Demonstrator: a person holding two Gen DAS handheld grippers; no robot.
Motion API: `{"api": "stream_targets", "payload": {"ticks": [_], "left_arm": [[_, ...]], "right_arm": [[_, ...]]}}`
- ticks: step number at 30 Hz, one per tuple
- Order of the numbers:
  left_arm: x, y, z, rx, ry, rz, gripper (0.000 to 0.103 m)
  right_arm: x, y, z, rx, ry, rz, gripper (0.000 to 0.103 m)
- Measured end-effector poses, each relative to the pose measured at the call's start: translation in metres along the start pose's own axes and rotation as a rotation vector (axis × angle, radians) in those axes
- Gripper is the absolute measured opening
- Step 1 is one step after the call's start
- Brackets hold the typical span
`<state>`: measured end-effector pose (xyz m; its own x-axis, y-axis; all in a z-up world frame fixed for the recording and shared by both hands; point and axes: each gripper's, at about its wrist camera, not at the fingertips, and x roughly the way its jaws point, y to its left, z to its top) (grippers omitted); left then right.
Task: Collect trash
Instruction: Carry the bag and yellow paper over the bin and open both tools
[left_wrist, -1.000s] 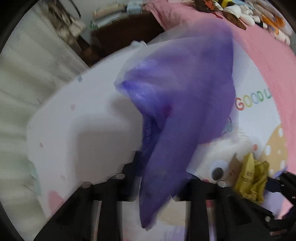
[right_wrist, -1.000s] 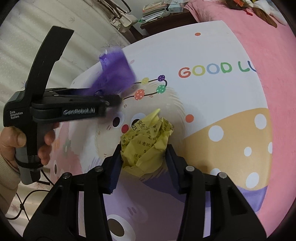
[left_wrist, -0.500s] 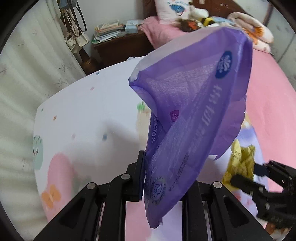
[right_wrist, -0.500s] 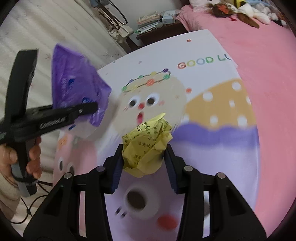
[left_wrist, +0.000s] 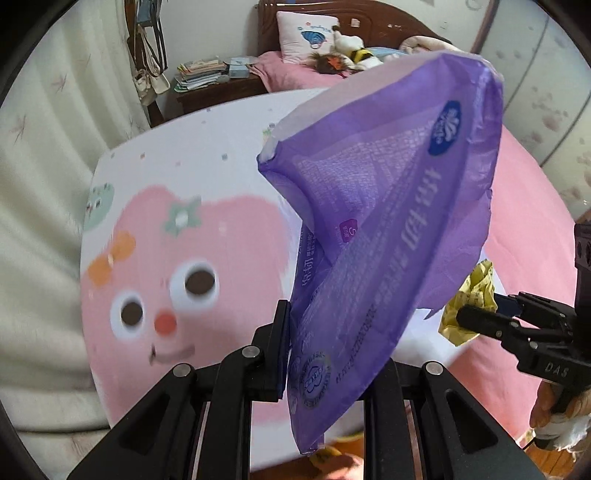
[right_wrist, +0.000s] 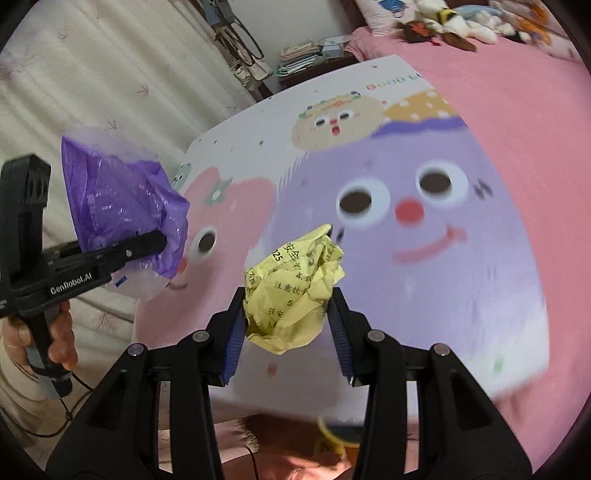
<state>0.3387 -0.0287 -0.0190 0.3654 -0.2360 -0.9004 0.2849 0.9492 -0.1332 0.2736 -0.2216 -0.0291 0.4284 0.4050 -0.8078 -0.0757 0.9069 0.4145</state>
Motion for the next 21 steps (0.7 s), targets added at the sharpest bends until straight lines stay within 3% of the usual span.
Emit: {"api": "stream_targets", "payload": {"ticks": [5,10,15,21], "left_arm": [[-0.034,-0.030,-0.100,-0.006,0.044,-0.020,0.017],[-0.033,-0.050,-0.183,-0.041,0.107,-0.035,0.017],[0.000,-0.073,-0.262,-0.141,0.175,-0.030,0.017],[0.074,-0.099,-0.351,-0.222,0.260,-0.025,0.017]], "right_arm": [[-0.023,0.019,-0.065,0.010,0.059,-0.006,0.039],[-0.016,0.026,-0.122,-0.051,0.180,-0.011,0.039],[0.012,0.002,-0.174,-0.081,0.287,-0.022,0.039],[0.062,-0.048,-0.233,-0.068,0.367,-0.045,0.039]]}}
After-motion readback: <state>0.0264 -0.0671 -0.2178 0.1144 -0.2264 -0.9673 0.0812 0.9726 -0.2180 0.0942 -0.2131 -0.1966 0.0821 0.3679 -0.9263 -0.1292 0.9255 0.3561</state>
